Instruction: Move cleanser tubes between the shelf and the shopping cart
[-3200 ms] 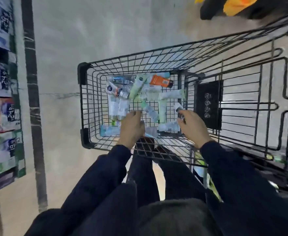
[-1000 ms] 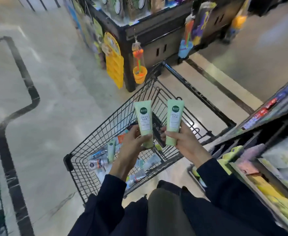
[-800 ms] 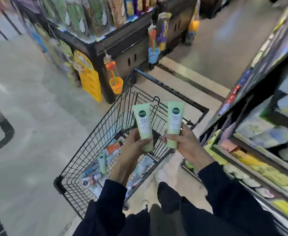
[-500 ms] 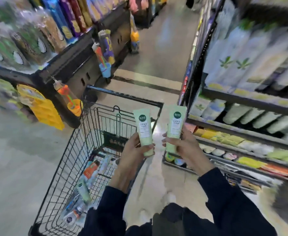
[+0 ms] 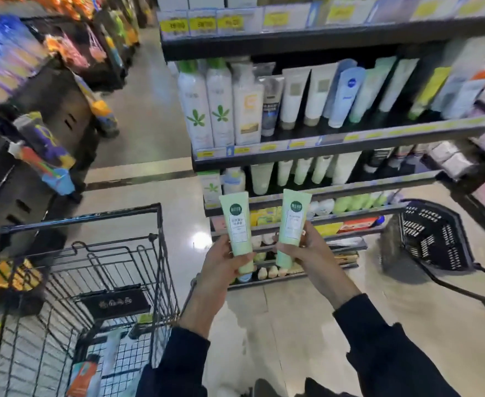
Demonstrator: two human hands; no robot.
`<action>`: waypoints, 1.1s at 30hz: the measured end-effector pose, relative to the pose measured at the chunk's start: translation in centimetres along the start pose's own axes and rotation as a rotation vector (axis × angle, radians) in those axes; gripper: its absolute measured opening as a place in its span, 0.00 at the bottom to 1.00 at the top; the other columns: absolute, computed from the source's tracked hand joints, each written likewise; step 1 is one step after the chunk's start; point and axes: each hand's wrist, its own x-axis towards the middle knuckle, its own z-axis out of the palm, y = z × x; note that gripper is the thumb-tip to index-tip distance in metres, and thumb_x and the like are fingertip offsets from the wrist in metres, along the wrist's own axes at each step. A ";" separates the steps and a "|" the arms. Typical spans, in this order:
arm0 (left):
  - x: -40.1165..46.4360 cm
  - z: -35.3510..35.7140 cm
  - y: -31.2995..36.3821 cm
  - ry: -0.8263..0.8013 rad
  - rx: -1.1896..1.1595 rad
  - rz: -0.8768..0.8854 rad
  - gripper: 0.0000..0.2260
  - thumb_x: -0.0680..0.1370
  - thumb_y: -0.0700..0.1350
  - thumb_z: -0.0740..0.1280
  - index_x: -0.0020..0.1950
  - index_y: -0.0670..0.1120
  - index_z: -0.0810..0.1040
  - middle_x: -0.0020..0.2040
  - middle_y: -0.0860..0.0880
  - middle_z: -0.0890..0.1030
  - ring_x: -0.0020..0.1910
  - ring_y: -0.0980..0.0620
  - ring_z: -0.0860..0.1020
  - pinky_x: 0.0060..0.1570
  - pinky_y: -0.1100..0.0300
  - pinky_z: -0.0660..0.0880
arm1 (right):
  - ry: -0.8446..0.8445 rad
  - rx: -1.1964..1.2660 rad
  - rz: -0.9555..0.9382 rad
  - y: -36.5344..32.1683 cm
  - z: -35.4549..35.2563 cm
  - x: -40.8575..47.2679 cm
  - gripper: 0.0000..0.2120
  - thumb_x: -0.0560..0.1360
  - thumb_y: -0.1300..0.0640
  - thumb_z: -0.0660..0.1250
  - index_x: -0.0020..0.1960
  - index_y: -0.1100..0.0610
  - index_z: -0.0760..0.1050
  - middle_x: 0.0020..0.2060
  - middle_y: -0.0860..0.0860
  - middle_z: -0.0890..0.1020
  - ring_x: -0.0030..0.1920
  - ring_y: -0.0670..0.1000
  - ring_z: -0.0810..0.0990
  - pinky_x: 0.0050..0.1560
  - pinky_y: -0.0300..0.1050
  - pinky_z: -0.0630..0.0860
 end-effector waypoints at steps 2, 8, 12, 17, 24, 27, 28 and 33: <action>0.4 2.9 -0.4 -0.022 0.021 -0.002 0.29 0.68 0.40 0.76 0.68 0.49 0.76 0.60 0.47 0.85 0.60 0.43 0.83 0.62 0.33 0.77 | 0.038 0.000 0.004 0.0 -3.1 -0.4 0.34 0.69 0.61 0.82 0.70 0.46 0.74 0.57 0.51 0.87 0.61 0.57 0.84 0.65 0.62 0.78; 1.2 11.0 -2.6 -0.030 0.037 -0.027 0.24 0.74 0.34 0.74 0.68 0.50 0.77 0.59 0.47 0.85 0.60 0.43 0.83 0.61 0.33 0.77 | 0.065 -0.043 -0.006 -0.6 -11.6 -1.2 0.33 0.70 0.59 0.82 0.69 0.42 0.74 0.58 0.47 0.86 0.62 0.53 0.83 0.64 0.62 0.79; 1.6 15.8 -3.9 -0.017 0.019 -0.055 0.23 0.76 0.32 0.72 0.68 0.50 0.77 0.59 0.47 0.85 0.59 0.44 0.84 0.56 0.41 0.81 | 0.064 -0.059 0.022 -0.9 -16.6 -1.1 0.35 0.67 0.55 0.84 0.69 0.42 0.74 0.57 0.46 0.86 0.62 0.52 0.82 0.65 0.61 0.79; 1.9 20.7 -5.0 0.033 -0.018 -0.074 0.23 0.76 0.32 0.72 0.69 0.48 0.76 0.59 0.48 0.86 0.56 0.48 0.85 0.49 0.51 0.81 | 0.023 -0.121 0.022 -1.5 -21.3 -0.2 0.31 0.69 0.57 0.83 0.67 0.41 0.74 0.55 0.45 0.87 0.61 0.51 0.83 0.62 0.58 0.80; 3.6 22.5 -5.8 0.105 0.021 -0.066 0.23 0.75 0.35 0.74 0.68 0.51 0.77 0.59 0.49 0.86 0.61 0.43 0.82 0.57 0.46 0.75 | -0.040 -0.188 0.031 -2.7 -22.9 2.2 0.32 0.71 0.61 0.81 0.69 0.46 0.72 0.56 0.45 0.85 0.58 0.46 0.82 0.54 0.46 0.79; 5.1 22.0 -5.9 0.117 0.011 -0.054 0.22 0.76 0.33 0.72 0.69 0.48 0.77 0.59 0.46 0.85 0.61 0.42 0.82 0.57 0.48 0.77 | -0.049 -0.206 0.040 -2.7 -22.7 3.9 0.34 0.71 0.61 0.81 0.72 0.46 0.71 0.59 0.47 0.84 0.60 0.48 0.81 0.59 0.53 0.80; 5.8 21.8 -5.9 0.126 0.006 -0.054 0.23 0.76 0.33 0.72 0.69 0.48 0.77 0.59 0.45 0.85 0.62 0.41 0.82 0.57 0.47 0.77 | -0.053 -0.216 0.041 -2.7 -22.6 4.5 0.34 0.71 0.61 0.81 0.71 0.46 0.71 0.60 0.47 0.84 0.61 0.49 0.81 0.60 0.54 0.80; 9.6 20.4 -5.8 0.131 0.000 -0.063 0.24 0.75 0.33 0.72 0.69 0.49 0.77 0.60 0.47 0.85 0.61 0.44 0.82 0.59 0.44 0.81 | -0.058 -0.244 0.048 -3.2 -21.8 7.6 0.29 0.72 0.61 0.80 0.66 0.44 0.71 0.59 0.46 0.82 0.60 0.46 0.80 0.52 0.47 0.80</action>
